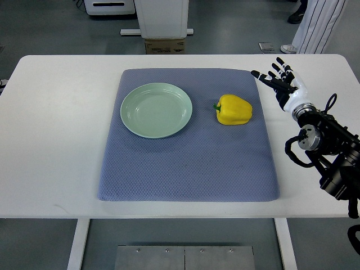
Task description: Place yellow pepper on plate with right hand
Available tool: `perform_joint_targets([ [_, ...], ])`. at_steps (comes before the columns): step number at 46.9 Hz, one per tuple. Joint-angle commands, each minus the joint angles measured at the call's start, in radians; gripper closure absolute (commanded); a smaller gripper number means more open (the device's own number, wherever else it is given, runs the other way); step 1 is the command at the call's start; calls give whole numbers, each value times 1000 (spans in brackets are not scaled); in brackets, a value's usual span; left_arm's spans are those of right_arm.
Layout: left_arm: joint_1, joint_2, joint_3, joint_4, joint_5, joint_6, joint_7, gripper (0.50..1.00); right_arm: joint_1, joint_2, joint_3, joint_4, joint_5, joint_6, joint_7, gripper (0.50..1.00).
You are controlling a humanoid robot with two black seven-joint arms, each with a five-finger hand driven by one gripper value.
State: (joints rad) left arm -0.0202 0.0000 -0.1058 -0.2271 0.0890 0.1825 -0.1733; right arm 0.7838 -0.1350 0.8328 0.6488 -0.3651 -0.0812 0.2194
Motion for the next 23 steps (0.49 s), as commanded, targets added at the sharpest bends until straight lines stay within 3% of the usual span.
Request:
perform_joint_targets([
  [1, 3, 0, 0, 0, 0, 0, 0, 500, -2, 0, -1, 0, 0, 0, 0, 500],
  [23, 6, 0, 0, 2, 0, 0, 0, 500, -2, 0, -1, 0, 0, 0, 0, 500],
])
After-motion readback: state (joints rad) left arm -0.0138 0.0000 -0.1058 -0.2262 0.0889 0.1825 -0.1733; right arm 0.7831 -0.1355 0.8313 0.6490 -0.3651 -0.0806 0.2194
